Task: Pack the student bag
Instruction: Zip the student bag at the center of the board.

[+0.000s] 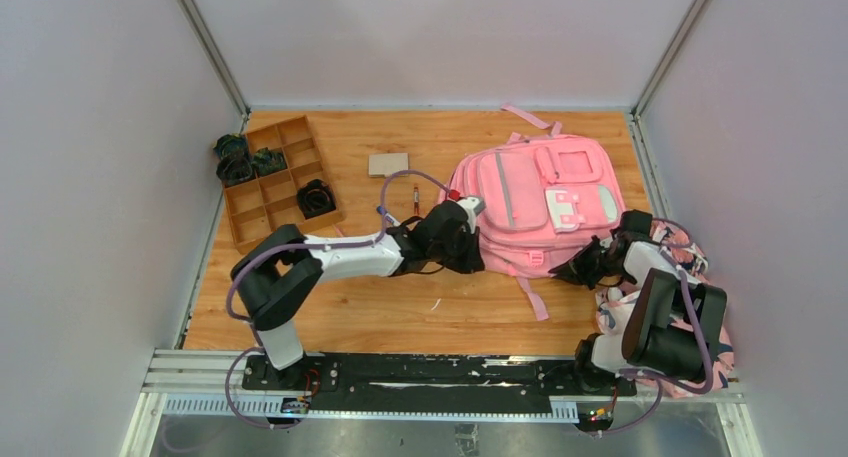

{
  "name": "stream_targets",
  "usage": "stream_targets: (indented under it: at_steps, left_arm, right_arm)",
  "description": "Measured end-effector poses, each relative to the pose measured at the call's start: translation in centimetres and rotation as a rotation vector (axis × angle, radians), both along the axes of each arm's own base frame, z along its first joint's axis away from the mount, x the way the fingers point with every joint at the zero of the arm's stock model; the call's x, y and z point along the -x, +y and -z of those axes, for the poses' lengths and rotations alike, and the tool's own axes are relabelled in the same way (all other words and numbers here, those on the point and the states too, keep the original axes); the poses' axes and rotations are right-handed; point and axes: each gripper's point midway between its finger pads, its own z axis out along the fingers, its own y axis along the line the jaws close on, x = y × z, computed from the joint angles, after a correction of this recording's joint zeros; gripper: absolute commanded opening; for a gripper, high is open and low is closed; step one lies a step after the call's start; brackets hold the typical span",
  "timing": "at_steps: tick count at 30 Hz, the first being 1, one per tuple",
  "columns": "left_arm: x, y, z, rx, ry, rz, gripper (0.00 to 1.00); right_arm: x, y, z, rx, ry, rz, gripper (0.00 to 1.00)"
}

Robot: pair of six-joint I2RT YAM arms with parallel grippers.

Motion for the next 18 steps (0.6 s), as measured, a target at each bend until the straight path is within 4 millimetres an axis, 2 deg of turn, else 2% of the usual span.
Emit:
stream_targets:
  at_steps: [2,4,5,7,9,11,13,15,18]
  left_arm:
    - [-0.4,2.2,-0.3,-0.037,-0.012,-0.019,0.00]
    - [-1.3,5.1,-0.3,-0.084,-0.017,-0.064,0.00]
    - [-1.9,6.0,-0.4,-0.097,-0.021,-0.084,0.00]
    - [-3.1,7.6,-0.7,-0.118,-0.034,-0.120,0.14]
    - [-3.8,8.5,-1.0,-0.145,-0.038,-0.127,0.32]
    - [-3.6,8.4,-1.4,-0.170,-0.045,-0.105,0.48]
    - [-3.2,7.8,-2.0,-0.201,-0.073,-0.086,0.60]
    - [-2.0,6.7,-2.7,-0.231,-0.114,-0.061,0.62]
    - [0.7,4.5,-3.5,-0.229,-0.136,-0.008,0.63]
  right_arm:
    - [-0.2,-0.9,0.2,0.020,0.001,0.015,0.01]
    - [-0.7,-2.0,0.2,0.042,-0.011,0.045,0.12]
    - [-0.9,-2.3,0.1,0.048,-0.022,0.052,0.21]
    - [-1.3,-2.4,-0.2,0.051,-0.042,0.064,0.38]
    - [-1.5,-2.5,-0.7,0.059,-0.071,0.070,0.45]
    - [-1.7,-2.5,-1.6,0.073,-0.112,0.065,0.47]
    - [-1.7,-2.5,-2.5,0.091,-0.149,0.056,0.47]
    - [-1.5,-2.4,-3.5,0.113,-0.191,0.037,0.47]
    - [-1.5,-1.4,-5.6,0.167,-0.298,-0.036,0.47]
